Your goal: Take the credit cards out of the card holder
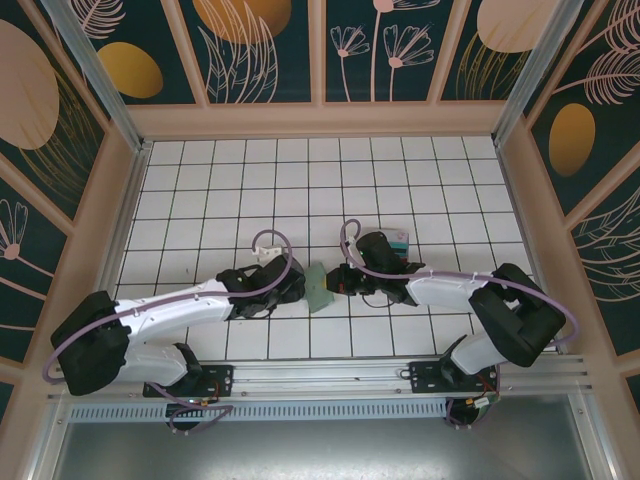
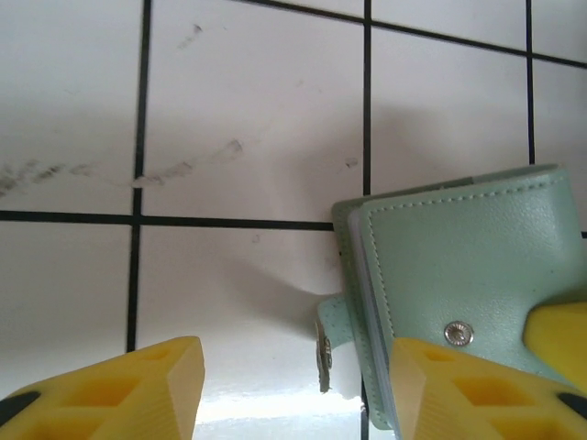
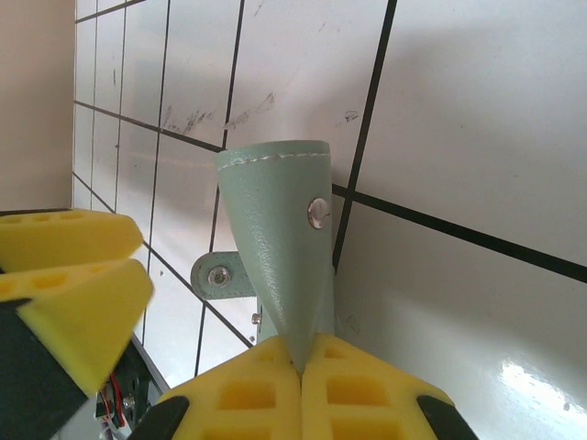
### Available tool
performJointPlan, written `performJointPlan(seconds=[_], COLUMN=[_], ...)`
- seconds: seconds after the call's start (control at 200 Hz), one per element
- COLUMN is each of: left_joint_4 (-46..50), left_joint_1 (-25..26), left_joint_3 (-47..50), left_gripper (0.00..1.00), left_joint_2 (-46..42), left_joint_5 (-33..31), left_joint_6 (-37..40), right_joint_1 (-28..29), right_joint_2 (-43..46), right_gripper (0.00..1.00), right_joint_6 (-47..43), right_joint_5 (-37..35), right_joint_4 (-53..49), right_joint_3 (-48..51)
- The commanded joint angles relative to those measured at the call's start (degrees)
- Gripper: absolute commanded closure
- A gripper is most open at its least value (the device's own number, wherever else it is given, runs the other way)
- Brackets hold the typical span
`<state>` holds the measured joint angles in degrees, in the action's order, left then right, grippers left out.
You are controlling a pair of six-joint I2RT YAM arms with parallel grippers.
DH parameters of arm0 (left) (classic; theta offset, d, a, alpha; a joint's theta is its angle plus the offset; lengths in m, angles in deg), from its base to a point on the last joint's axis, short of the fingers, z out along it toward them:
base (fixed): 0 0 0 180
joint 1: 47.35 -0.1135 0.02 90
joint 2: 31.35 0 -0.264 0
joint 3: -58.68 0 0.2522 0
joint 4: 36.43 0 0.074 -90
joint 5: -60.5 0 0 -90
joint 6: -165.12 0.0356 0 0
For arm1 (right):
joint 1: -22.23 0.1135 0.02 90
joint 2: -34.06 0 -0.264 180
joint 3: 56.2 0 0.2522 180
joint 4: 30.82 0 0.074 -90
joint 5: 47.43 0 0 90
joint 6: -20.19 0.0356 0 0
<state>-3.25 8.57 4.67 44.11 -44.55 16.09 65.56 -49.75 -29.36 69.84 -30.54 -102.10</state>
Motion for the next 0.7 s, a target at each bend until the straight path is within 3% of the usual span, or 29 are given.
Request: performJointPlan(seconds=[0.0,0.09,0.27,0.395,0.505,0.566,0.641,0.696], left_joint_4=[-4.9,-4.5,-3.9,-3.6,-2.9,-2.5,-1.8,-1.1], left_joint_1=[-0.2,-0.2,-0.3,-0.3,-0.4,-0.3,-0.4,-0.3], left_joint_3=[0.8,0.0,-0.4,-0.5,-0.9,-1.1,-1.6,-2.1], left_gripper=[0.43,0.46,0.64,0.79,0.83,1.0,1.0,1.0], left_joint_2=[2.0,4.6,8.6,8.4,7.2,6.9,6.6,6.2], left_joint_5=[2.9,3.0,2.8,2.1,0.4,-0.5,-1.0,-1.4], left_joint_6=[-0.3,0.4,0.9,0.8,1.0,1.4,1.8,2.1], right_joint_1=[-0.1,-0.1,-0.1,0.0,0.1,0.1,0.2,0.2], right_joint_2=[-0.5,-0.4,-0.1,-0.1,-0.2,-0.5,-0.7,-0.9], right_gripper=[1.0,1.0,1.0,1.0,1.0,1.0,1.0,0.88], right_joint_6=[-0.4,-0.4,-0.3,-0.3,-0.3,-0.3,-0.5,-0.6], right_joint_5=[0.9,0.9,0.8,0.9,0.9,1.1,1.2,1.3], right_joint_4=[0.6,0.7,0.6,0.6,0.6,0.7,0.6,0.5], right_joint_3=[-1.4,-1.3,-1.2,-1.2,-1.3,-1.3,-1.7,-1.9])
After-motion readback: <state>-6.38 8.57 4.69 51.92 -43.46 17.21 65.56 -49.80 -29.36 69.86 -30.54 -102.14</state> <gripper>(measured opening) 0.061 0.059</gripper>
